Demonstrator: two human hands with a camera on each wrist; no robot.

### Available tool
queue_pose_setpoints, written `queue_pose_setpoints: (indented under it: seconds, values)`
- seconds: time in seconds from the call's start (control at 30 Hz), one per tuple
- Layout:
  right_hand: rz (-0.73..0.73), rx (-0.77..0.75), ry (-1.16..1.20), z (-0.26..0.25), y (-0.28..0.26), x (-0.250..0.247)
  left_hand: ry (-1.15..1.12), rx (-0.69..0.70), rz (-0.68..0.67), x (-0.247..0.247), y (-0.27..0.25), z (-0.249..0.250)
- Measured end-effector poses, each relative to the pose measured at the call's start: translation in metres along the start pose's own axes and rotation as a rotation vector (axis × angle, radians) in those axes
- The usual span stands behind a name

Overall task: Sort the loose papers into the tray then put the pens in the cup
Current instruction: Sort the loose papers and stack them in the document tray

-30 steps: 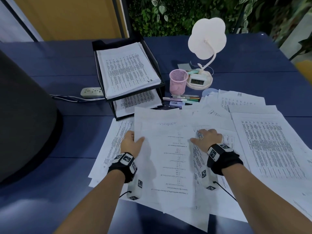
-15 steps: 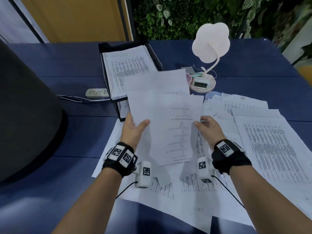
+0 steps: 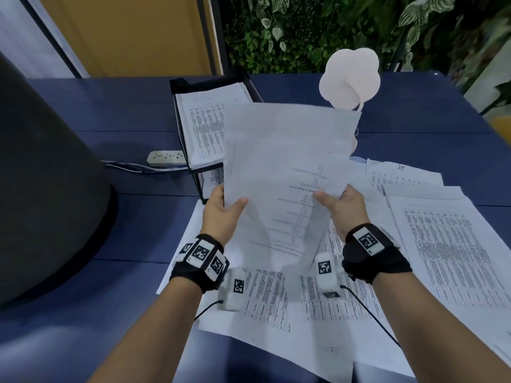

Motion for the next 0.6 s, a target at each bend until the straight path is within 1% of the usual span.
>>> queue_pose_setpoints:
  seconds: [0.07, 0.2, 0.27, 0.33, 0.4, 0.5, 0.6]
  values:
    - [0.014, -0.094, -0.017, -0.020, -0.001, 0.008, -0.006, 0.034, 0.044, 0.000, 0.004, 0.008]
    - [0.021, -0.259, 0.006, -0.053, -0.006, 0.023, -0.092, 0.118, 0.153, 0.003, 0.009, 0.030]
    - [0.019, -0.308, 0.008, -0.059, -0.008, 0.027, -0.113, 0.134, 0.158, 0.005, 0.011, 0.035]
    - [0.015, -0.337, -0.055, -0.057, -0.007, 0.028, -0.092, 0.129, 0.147, 0.006, 0.011, 0.034]
    - [0.024, -0.316, -0.105, -0.048, -0.004, 0.025, -0.093, 0.125, 0.135, 0.005, 0.011, 0.029]
    - [0.052, -0.237, -0.087, -0.037, 0.004, 0.016, -0.120, 0.076, 0.125, -0.001, 0.015, 0.018]
    - [0.006, -0.131, -0.057, -0.028, 0.009, 0.014, -0.177, -0.005, 0.101, -0.005, 0.019, 0.011]
Point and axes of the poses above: each hand's wrist, its own y-axis towards the middle knuckle, its own x-axis out of the palm, z = x × y, the point moved 4 cm from there along y, towards the middle knuckle, and after that the axes turned 5 degrees about y, right-handed, at the moved point
